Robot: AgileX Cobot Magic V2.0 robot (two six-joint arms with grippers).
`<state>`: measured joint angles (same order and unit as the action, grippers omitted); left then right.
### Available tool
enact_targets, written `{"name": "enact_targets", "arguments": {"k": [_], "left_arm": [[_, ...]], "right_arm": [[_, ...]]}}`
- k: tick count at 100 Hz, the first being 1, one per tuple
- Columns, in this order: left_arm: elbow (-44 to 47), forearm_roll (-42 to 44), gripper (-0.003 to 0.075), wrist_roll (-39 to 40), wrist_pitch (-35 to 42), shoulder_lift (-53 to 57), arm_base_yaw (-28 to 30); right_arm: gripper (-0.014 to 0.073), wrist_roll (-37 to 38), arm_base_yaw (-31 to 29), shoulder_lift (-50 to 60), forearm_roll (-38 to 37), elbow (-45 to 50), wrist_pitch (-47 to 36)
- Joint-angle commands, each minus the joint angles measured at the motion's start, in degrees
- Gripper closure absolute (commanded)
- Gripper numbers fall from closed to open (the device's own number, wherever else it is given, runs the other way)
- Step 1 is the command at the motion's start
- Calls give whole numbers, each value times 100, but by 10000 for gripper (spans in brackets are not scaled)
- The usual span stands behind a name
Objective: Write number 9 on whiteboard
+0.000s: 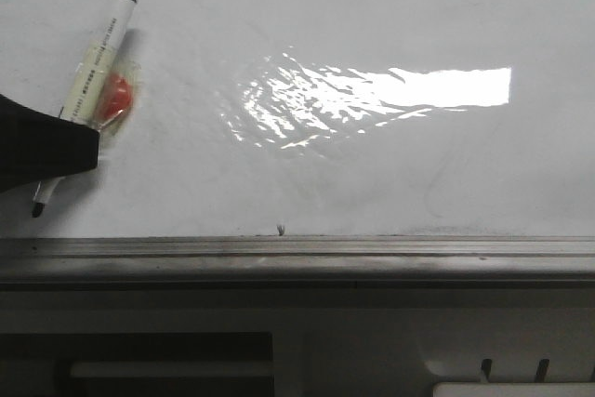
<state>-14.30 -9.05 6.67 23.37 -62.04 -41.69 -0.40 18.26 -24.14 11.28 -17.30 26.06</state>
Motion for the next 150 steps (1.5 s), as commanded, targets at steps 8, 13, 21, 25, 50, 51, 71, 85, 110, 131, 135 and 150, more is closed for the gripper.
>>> {"name": "enact_targets", "arguments": {"k": [8,13,21,25,50,51,71,85,110,131,135,150], "left_arm": [[-154,953,740,56,204,407,-338],[-154,1451,740,56,216,543,-476],[-154,2348,740,56,238,716,-682],[-154,2639,740,56,284,773,-794],[-154,2995,740,56,515,834,-1122],[-154,2995,740,56,515,834,-1122],[-154,2995,740,44,514,834,-1122],[-154,2995,740,44,506,834,-1122],[-154,2995,740,44,491,834,-1122],[-154,2995,740,44,453,834,-1122],[-154,2995,740,44,456,834,-1122],[-154,2995,729,44,428,834,-1122]], "right_arm": [[663,1,870,-563,132,-768,-256],[662,1,1165,-756,132,-996,-256],[659,1,1631,-1132,168,-1360,-331],[641,1,1874,-1328,269,-1579,-355],[242,-339,3238,-2418,288,-2721,-225],[229,-339,3263,-2476,287,-2742,-225],[214,-339,3531,-3141,312,-3193,-245],[215,-339,3550,-3471,399,-3408,-318],[229,-281,3550,-3880,399,-3474,-629],[522,-250,3550,-3951,443,-3474,-696],[582,-250,3550,-3951,443,-3474,-721],[670,-250,3550,-3951,443,-3474,-744]]}}
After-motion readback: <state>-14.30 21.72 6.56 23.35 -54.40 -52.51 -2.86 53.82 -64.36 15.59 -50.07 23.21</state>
